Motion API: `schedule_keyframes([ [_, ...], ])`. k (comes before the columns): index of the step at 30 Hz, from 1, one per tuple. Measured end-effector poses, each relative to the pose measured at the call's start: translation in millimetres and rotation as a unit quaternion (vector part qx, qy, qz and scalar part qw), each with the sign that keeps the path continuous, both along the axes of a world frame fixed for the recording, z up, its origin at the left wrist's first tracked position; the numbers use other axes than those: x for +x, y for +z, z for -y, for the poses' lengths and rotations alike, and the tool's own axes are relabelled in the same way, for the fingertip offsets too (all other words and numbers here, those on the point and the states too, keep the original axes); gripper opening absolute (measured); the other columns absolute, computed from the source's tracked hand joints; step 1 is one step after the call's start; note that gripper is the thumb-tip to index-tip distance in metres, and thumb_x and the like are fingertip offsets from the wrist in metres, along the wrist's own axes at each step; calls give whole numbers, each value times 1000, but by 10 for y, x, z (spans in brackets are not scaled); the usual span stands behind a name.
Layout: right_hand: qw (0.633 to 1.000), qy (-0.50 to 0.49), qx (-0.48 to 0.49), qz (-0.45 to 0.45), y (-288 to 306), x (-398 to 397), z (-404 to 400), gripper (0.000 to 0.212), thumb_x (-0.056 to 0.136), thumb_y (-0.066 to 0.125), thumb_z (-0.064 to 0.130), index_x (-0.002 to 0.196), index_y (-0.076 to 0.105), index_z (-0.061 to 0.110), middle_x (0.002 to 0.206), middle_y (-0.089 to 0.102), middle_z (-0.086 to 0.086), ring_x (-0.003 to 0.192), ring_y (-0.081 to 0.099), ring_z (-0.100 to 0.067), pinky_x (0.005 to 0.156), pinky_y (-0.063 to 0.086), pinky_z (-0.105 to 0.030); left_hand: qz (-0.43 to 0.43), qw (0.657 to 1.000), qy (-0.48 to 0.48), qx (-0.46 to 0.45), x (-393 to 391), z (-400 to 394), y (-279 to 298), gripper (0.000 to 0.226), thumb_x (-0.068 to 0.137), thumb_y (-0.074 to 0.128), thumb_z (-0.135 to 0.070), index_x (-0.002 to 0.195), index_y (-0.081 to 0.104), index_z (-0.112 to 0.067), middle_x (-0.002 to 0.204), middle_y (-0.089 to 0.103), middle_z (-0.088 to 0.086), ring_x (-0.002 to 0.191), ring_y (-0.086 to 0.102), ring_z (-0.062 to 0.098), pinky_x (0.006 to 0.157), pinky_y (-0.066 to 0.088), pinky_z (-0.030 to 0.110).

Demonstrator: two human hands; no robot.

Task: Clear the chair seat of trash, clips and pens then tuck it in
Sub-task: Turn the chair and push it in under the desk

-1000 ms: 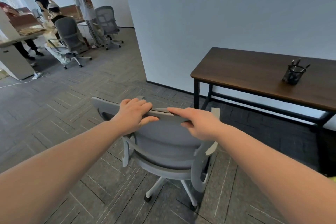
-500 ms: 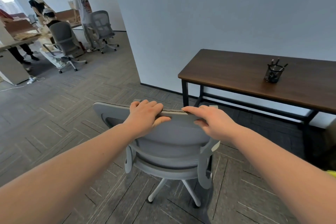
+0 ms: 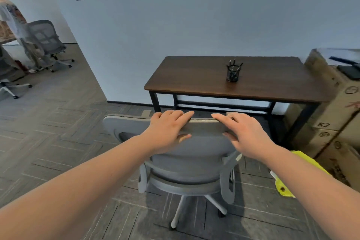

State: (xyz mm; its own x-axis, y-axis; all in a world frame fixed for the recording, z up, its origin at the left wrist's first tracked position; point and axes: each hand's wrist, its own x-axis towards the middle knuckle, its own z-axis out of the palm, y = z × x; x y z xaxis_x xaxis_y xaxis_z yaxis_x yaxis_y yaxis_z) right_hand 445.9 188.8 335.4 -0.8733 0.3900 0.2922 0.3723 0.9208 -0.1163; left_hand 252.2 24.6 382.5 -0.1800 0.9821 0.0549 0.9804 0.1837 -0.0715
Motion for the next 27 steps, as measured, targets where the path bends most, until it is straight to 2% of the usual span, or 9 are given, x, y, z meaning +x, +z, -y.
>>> schedule_keyframes([
  [2,999,-44,10,9,-17,153,-58,72,90,57,31,146,13,43,129,51,-5,120,47,-28,97,43,-50,-16,999,-46,14,20,-79,-16,68,91,43,-53,149,11,-35,150,33,-7,137,32,19,110,26,44],
  [4,996,-92,12,12,-9,275,-80,76,91,53,43,146,1,46,149,35,-8,141,27,-32,108,29,-59,-42,997,-57,31,-21,-128,-57,71,88,38,-60,148,6,-39,154,29,-6,142,29,20,114,20,51],
  [7,994,-101,38,9,21,375,-89,87,87,48,58,138,-23,53,160,16,-7,147,10,-36,110,18,-66,-55,997,-12,50,-208,-158,-142,76,80,18,-75,146,-2,-44,156,28,-4,145,26,22,112,16,63],
  [10,993,-109,34,9,1,413,-193,95,85,48,62,126,-38,57,161,10,-5,148,4,-36,108,16,-69,-38,996,26,72,-349,-232,-240,77,78,7,-79,146,5,-43,154,33,0,143,30,27,108,19,68],
  [12,991,-125,39,5,-9,424,-271,96,84,52,60,131,-31,58,160,17,-5,148,9,-35,106,20,-71,-29,996,29,82,-350,-352,-279,74,80,12,-77,145,11,-41,152,35,3,142,32,29,106,21,69],
  [14,988,-145,60,15,-11,432,-338,95,80,64,52,143,-8,54,154,33,-8,143,25,-37,100,30,-74,-24,995,27,93,-325,-481,-300,71,82,15,-74,144,13,-40,152,35,5,142,31,30,106,20,70],
  [17,983,-169,78,8,-50,444,-475,91,74,77,39,144,20,44,141,50,-10,133,43,-38,90,39,-75,-24,994,12,107,-308,-644,-309,70,83,6,-73,143,19,-38,149,40,6,140,34,31,103,22,72],
  [21,980,-174,98,-12,-86,474,-660,89,71,80,35,142,26,42,140,51,-12,132,45,-39,90,36,-74,-11,993,3,115,-278,-835,-306,64,83,26,-67,140,23,-39,144,46,5,138,38,31,103,23,73],
  [27,979,-184,89,-10,-75,502,-921,88,74,77,36,143,23,43,143,48,-10,134,42,-38,93,34,-74,-3,991,-10,137,-267,-1144,-315,61,86,50,-56,139,27,-38,143,47,5,138,36,30,104,20,72],
])
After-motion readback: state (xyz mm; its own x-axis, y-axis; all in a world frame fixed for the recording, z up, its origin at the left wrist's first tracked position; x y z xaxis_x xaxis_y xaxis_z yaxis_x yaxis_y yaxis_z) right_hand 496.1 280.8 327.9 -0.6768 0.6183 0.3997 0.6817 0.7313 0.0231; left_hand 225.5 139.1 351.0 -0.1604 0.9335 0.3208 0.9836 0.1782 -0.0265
